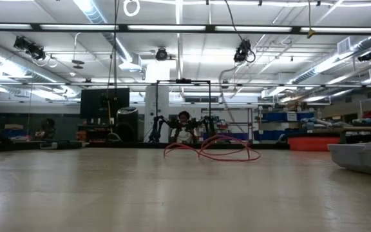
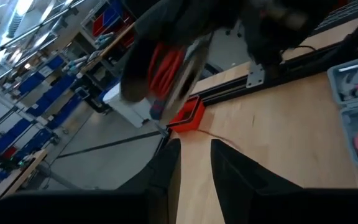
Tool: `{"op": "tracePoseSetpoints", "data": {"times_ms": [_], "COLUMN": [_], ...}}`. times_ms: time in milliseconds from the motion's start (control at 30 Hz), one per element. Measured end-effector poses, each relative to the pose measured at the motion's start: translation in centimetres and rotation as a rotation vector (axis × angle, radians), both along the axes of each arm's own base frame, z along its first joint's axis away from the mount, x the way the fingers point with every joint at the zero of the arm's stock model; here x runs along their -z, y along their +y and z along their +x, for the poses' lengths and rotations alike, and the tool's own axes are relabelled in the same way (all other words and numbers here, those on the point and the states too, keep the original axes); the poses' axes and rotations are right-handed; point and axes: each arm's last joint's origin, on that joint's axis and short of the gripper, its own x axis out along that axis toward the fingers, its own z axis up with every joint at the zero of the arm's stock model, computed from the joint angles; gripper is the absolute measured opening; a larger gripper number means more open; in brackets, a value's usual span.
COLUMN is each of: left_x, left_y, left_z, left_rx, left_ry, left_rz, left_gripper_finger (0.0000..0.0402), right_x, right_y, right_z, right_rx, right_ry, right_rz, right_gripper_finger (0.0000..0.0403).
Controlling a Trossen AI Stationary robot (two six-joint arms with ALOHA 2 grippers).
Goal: Coil cords
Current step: Uncoil the wire
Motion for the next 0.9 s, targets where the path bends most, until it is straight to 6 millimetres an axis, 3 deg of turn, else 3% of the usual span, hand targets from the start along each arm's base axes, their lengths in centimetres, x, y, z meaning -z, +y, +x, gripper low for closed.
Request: {"op": "tracePoseSetpoints", "data": {"times_ms": [233,400,733,900], "left_x": [0.1,0.5,4.8,6.0], "left_y": [0.2,1.3,5.3,7.1], "left_z": [0.0,0.8,1.8,1.8], "left_rx": [-0.036,0.088,0.243,0.233], "left_ry": [-0.041,-0.048,-0.089,-0.226], "left_rz": [-0.067,-0.211,-0.430,-0.493], "left_gripper_finger": [0.0090,0.0090,0.0090,0.0090], "right_x": [-1.6,-0.8,0.0,1.3], "right_y": [-0.4,-1.1,-4.0,-5.1], "right_z": [-1.6,-1.9,-3.3,-3.6], "right_rx": [-0.160,-0.175,-0.256,-0.361], "right_ry": [-0.116,-0.146,-0.228,-0.312], "right_rz": [0.159,0.174,0.303,0.389], "right_gripper_finger": [0.0000,0.0000,0.0000,0.0000]}}
